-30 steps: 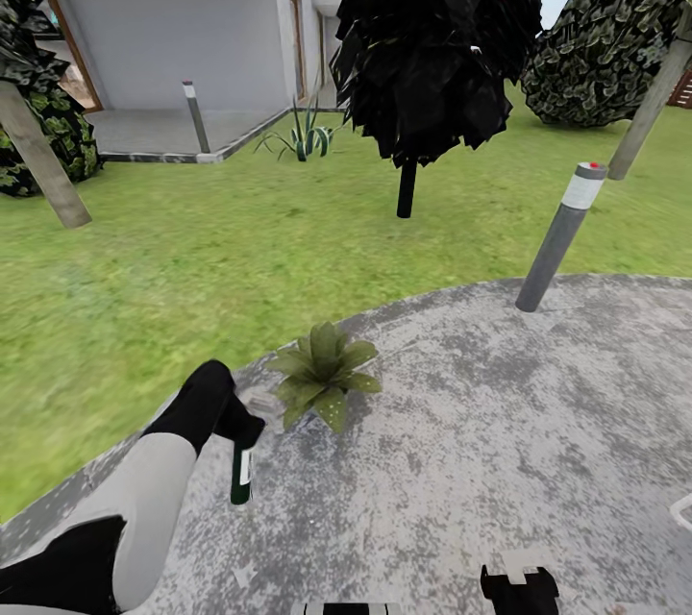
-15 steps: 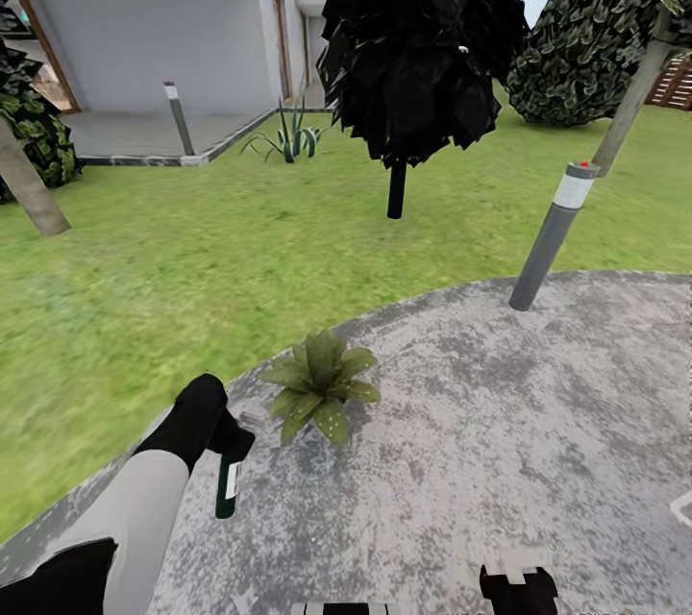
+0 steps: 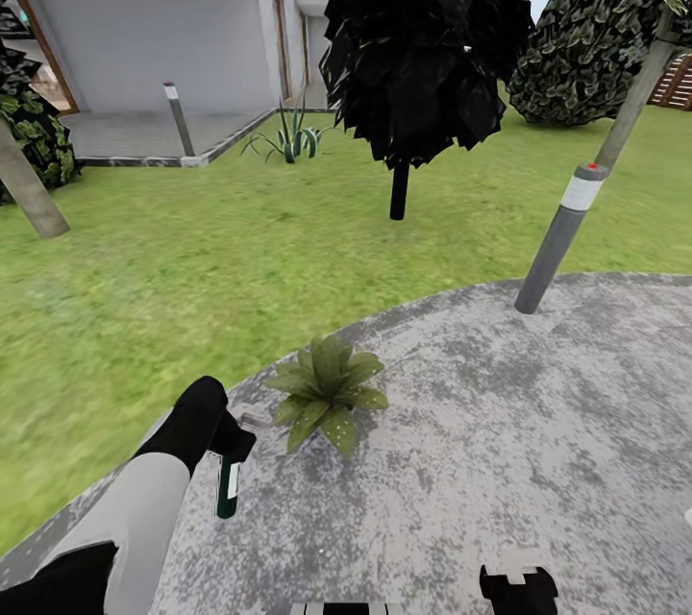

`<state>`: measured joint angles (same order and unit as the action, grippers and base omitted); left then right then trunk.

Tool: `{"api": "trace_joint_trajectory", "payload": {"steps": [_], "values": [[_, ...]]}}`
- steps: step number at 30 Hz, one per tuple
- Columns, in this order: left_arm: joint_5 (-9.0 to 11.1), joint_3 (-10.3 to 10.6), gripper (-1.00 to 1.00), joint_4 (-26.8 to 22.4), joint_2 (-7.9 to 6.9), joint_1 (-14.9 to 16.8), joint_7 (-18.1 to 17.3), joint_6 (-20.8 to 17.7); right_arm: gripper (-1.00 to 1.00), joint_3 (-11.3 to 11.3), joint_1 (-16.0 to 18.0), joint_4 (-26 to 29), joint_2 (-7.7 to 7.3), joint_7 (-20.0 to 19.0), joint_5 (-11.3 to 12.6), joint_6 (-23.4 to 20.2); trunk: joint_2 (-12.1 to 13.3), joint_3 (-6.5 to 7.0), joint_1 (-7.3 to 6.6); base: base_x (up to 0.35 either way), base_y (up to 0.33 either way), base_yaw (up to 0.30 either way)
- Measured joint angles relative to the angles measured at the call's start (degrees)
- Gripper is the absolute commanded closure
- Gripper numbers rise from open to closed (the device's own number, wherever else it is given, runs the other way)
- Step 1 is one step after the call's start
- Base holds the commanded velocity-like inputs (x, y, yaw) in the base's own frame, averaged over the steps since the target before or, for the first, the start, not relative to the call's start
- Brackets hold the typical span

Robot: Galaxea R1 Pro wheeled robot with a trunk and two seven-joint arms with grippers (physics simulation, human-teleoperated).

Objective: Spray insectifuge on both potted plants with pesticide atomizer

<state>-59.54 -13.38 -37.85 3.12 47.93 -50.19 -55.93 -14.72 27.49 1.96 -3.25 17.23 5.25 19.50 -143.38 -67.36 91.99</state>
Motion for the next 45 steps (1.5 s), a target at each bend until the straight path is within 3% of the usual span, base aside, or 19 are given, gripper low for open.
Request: {"api": "trace_joint_trajectory", "payload": {"steps": [5,8,13,16,19,22,36,41,45], "values": [[0.1,0.3,1.0,0.4,1.59,4.8,-1.2,-0.6,-1.0,0.0,0.0,0.0,0.0,0.0,0.0,0.0,0.0,0.0,0.0,0.002,0.001,0.0],[-0.4,1.1,1.0,0.7,2.88,5.6,-1.8,-0.5,-1.0,0.0,0.0,0.0,-0.06,0.0,0.0,0.0,0.0,0.0,0.0,0.0,0.0,0.0],[-0.8,3.4,1.0,0.3,2.48,6.7,-1.9,-1.1,-1.0,0.0,0.0,0.0,-0.1,0.0,0.0,0.0,0.0,0.0,0.0,0.0,0.0,-0.14],[-1.5,3.6,1.0,0.3,2.21,6.5,-1.8,-1.0,-1.0,0.0,0.0,0.0,-0.1,0.0,0.0,0.0,0.0,0.0,0.0,0.0,0.0,-0.286],[-5.0,3.6,1.0,0.2,2.19,6.3,-1.8,-1.2,-1.0,0.0,0.0,0.0,-0.09,0.0,0.0,0.0,0.0,0.0,0.0,0.0,0.0,-0.2],[-6.0,3.7,1.0,0.2,2.31,6.2,-1.8,-1.2,-1.0,0.0,0.0,0.0,-0.09,0.0,0.0,0.0,0.0,0.0,0.0,0.0,0.0,-0.036],[-6.2,3.5,1.0,0.2,2.27,6.0,-1.8,-1.3,-1.0,0.1,0.0,0.0,-0.28,0.0,0.0,0.0,0.0,0.0,0.0,-0.052,0.186,-0.001],[-5.6,3.1,1.0,0.3,2.22,2.9,-1.8,-1.1,-1.0,0.0,0.0,0.0,-0.28,0.0,0.0,0.0,0.0,0.0,0.0,0.004,0.01,0.0],[-5.3,3.2,1.0,0.2,2.46,2.1,-1.8,-1.0,-1.0,0.0,0.0,0.0,-0.33,0.0,0.0,0.0,0.0,0.0,0.0,0.0,0.0,0.0]]}}
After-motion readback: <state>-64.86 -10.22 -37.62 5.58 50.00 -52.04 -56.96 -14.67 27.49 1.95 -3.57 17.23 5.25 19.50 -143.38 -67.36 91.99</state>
